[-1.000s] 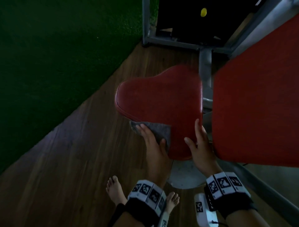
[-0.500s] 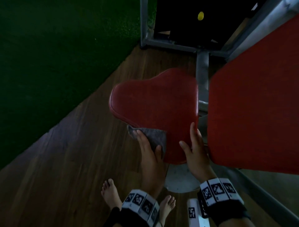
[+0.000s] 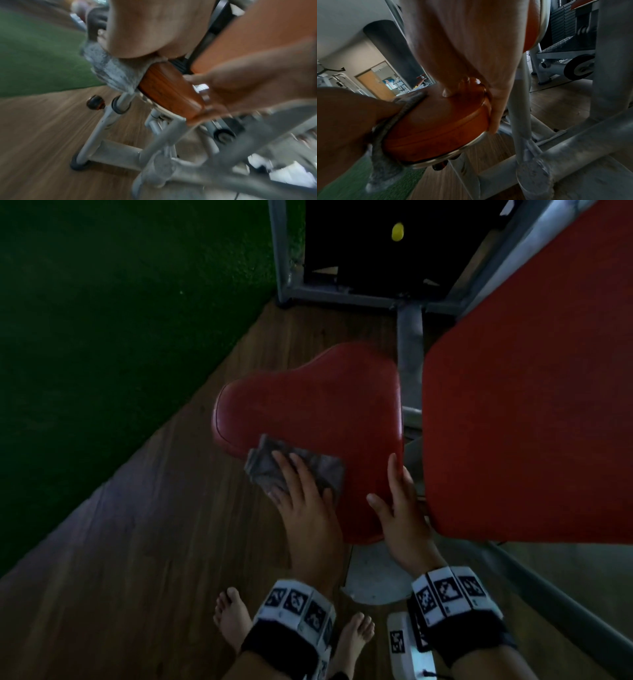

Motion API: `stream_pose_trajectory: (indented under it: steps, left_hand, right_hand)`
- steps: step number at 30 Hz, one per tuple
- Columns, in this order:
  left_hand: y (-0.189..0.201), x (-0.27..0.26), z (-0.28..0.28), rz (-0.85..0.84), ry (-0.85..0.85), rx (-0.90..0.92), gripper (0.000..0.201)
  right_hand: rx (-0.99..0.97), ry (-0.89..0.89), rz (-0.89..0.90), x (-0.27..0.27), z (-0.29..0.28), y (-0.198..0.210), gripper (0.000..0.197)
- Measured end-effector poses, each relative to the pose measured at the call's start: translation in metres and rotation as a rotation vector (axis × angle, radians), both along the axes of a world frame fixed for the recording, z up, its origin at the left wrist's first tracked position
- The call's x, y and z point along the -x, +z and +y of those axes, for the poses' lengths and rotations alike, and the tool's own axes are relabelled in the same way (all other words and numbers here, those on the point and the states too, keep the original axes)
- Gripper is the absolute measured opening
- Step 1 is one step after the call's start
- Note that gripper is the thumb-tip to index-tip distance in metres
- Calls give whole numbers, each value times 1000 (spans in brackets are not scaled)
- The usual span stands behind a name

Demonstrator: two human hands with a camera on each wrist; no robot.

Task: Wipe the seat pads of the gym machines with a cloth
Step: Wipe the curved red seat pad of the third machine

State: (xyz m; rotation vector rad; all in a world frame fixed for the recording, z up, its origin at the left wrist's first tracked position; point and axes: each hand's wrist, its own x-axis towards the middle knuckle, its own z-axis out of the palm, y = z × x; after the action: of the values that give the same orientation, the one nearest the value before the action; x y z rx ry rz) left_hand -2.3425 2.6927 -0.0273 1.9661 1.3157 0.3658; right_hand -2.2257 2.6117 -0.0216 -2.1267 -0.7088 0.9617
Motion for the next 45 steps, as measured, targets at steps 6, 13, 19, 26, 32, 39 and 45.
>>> stream_pose_trajectory:
  steps: [6, 13, 19, 26, 32, 39, 45]
  left_hand:
    - [14, 3, 36, 367, -404, -243, 65]
    - [36, -38, 72, 471, -928, -333, 72]
    - [55, 4, 149, 233, -567, -427, 48]
    - [38, 40, 210, 319, -500, -148, 63]
    - [32, 49, 217, 262, -570, -91, 70]
    - [26, 56, 224, 250, -636, -107, 72]
    - [27, 60, 225, 212, -663, -126, 72]
  right_hand:
    - [-53, -29, -22, 0, -3, -6, 73]
    - [-253, -311, 161, 22, -11, -13, 59]
    - [-151, -300, -340, 43, 25, 28, 51]
    - [179, -67, -455, 45, 95, 23, 62]
    - [330, -209, -507, 71, 57, 5, 76]
    - [312, -319, -383, 105, 12, 10, 75]
    - [178, -708, -156, 100, 59, 13, 85]
